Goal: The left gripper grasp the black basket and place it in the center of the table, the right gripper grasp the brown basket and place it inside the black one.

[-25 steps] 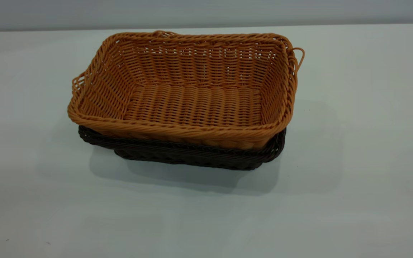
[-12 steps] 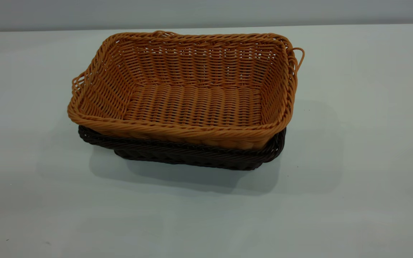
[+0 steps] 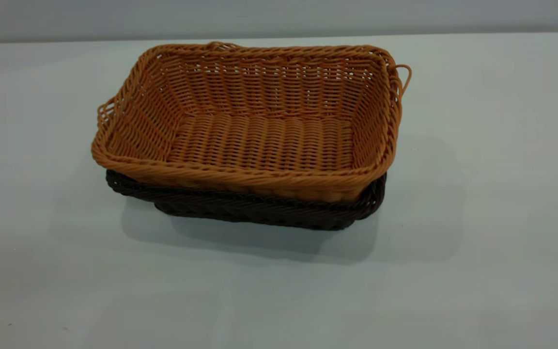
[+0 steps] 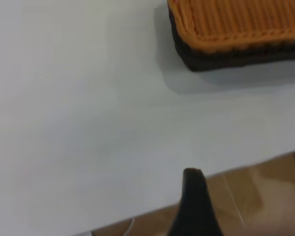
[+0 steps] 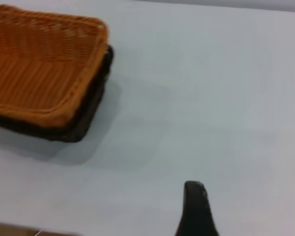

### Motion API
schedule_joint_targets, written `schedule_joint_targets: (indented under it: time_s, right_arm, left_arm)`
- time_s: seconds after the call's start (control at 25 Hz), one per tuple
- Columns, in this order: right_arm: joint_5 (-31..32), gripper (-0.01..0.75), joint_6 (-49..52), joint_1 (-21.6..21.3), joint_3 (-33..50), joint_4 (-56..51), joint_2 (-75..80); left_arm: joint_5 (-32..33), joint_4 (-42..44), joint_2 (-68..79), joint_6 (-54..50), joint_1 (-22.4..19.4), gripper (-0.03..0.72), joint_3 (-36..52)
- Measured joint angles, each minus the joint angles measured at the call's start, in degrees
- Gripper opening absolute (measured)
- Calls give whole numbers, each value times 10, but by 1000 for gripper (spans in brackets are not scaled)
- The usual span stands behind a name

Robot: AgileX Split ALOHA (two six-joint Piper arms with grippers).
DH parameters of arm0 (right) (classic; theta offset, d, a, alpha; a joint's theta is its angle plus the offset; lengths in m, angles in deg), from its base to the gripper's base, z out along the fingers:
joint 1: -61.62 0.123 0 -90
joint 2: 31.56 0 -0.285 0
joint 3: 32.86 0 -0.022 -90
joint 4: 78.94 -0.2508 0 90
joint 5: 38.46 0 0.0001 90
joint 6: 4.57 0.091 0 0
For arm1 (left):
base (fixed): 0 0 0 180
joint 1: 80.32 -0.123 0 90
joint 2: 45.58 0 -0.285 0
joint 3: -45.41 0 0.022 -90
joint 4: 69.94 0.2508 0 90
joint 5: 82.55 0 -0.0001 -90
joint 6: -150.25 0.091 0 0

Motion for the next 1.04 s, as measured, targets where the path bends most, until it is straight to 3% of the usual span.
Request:
schedule_joint_targets:
  time_s: [0.24,1.04]
  right_arm:
    - [0,390,0,-33,0,0,0]
    - [0,237,0,-34,0,0,0]
  left_arm:
    - [5,0,-41,-1,0,489,0]
    - [6,0,-41,-1,0,489,0]
